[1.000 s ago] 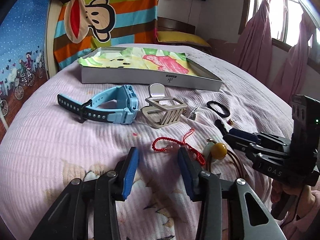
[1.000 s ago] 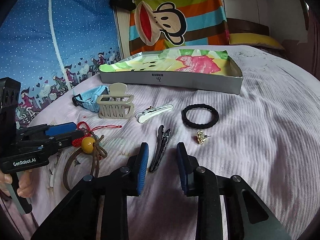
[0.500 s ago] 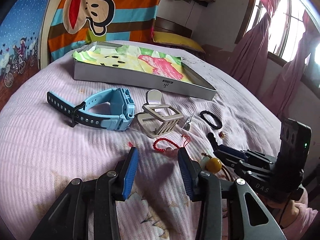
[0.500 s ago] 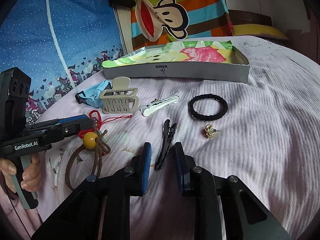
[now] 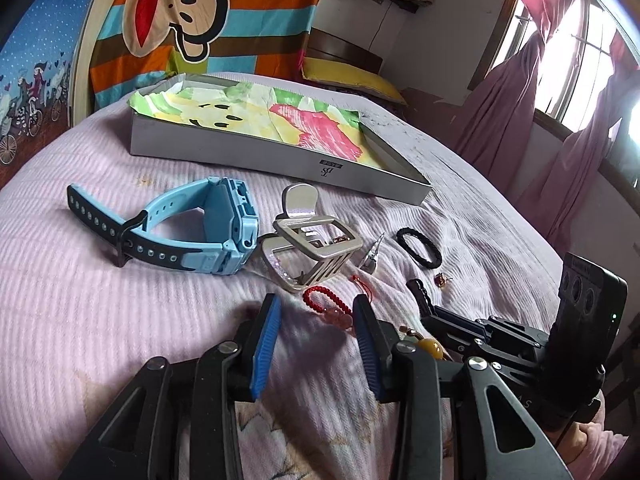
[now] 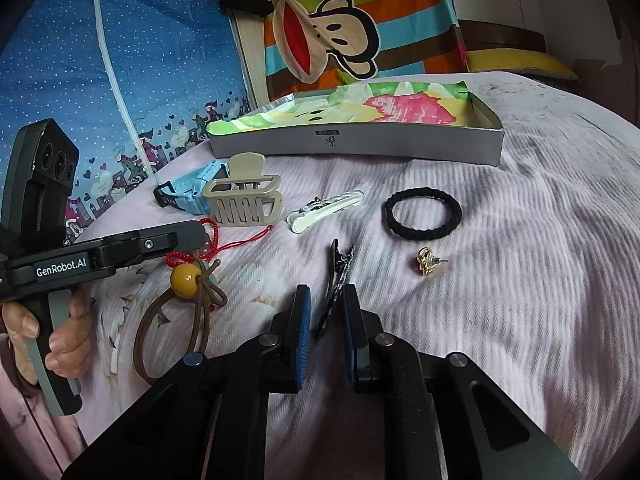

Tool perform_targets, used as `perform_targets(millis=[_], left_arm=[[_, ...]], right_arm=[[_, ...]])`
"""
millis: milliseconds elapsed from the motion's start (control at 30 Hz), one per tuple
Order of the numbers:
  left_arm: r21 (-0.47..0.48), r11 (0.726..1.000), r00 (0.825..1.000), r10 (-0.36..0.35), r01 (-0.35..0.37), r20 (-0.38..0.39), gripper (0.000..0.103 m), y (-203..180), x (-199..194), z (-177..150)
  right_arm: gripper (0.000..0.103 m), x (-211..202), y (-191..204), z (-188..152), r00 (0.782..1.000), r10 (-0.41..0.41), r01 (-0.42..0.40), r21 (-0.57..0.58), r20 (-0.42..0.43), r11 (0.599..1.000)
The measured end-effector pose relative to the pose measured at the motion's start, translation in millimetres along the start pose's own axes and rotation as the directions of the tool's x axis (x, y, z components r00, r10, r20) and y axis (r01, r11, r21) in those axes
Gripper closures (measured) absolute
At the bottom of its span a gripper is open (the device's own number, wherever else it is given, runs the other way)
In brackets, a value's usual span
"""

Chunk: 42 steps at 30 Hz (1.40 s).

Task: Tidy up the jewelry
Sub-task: 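Grasp the red beaded cord with the left tool while the right tool grasps the black alligator clip, then carry the red cord with the left tool while the right tool carries the black clip over the tray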

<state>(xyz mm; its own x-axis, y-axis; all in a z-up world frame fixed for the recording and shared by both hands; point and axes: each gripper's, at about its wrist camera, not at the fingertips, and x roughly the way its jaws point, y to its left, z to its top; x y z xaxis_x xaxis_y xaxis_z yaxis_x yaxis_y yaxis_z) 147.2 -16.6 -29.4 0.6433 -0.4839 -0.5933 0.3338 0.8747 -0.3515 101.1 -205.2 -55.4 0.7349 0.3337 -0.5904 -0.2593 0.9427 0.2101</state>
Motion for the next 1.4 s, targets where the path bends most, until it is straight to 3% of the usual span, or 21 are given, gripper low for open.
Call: perform_targets(millis=[100,267,400,833,1100,1267,1400], left_arm=[[-0.01,1.0,1.0,-0.018,0.017,-0.015,0.079,1.5,4.3,-1.3],[-0.047,0.998,0.999,-0.033,0.032,-0.022,0.1,4.6,7.8,-4.5],[-0.054,0.998,1.0,-0.029,0.028,-0.012,0.102,4.1,6.1,-7.9],[-0.085,0.995,0.998,-0.052,0.053,0.023,0.102,2.0,-9.7,-14.4],[-0.126,0.987,0.995,-0.102,0.101,-0.002,0.098,5.2,-16.4,-17.3],[-0.149,0.98,0.991,-0.133,0.135,0.022,0.069,7.7,-22.4,-19.4],[-0.131,0.982,0.991,-0.133,0.135,0.019,0.069,4.6,-21.5,-19.7]], right_arm=[[0.093,0.0,0.3,-0.5,1.0,0.001,-0.001,0.001,0.0,1.0],[0.094,-0.2,1.0,-2.3,1.0,-0.002,0.002,0.007,0.003,1.0],[0.099,-2.1,1.3,-3.6,1.0,0.0,0.0,0.011,0.009,1.0],[0.099,-11.7,2.4,-5.9,0.999,-0.001,0.001,0.014,0.04,1.0],[0.099,-10.6,0.4,-6.8,0.999,0.003,-0.004,0.017,0.035,1.0],[0.099,-10.1,-0.2,-6.6,0.999,0.004,-0.004,0.018,0.035,1.0],[0.099,-10.2,-0.3,-6.6,0.999,0.004,-0.004,0.018,0.035,1.0]])
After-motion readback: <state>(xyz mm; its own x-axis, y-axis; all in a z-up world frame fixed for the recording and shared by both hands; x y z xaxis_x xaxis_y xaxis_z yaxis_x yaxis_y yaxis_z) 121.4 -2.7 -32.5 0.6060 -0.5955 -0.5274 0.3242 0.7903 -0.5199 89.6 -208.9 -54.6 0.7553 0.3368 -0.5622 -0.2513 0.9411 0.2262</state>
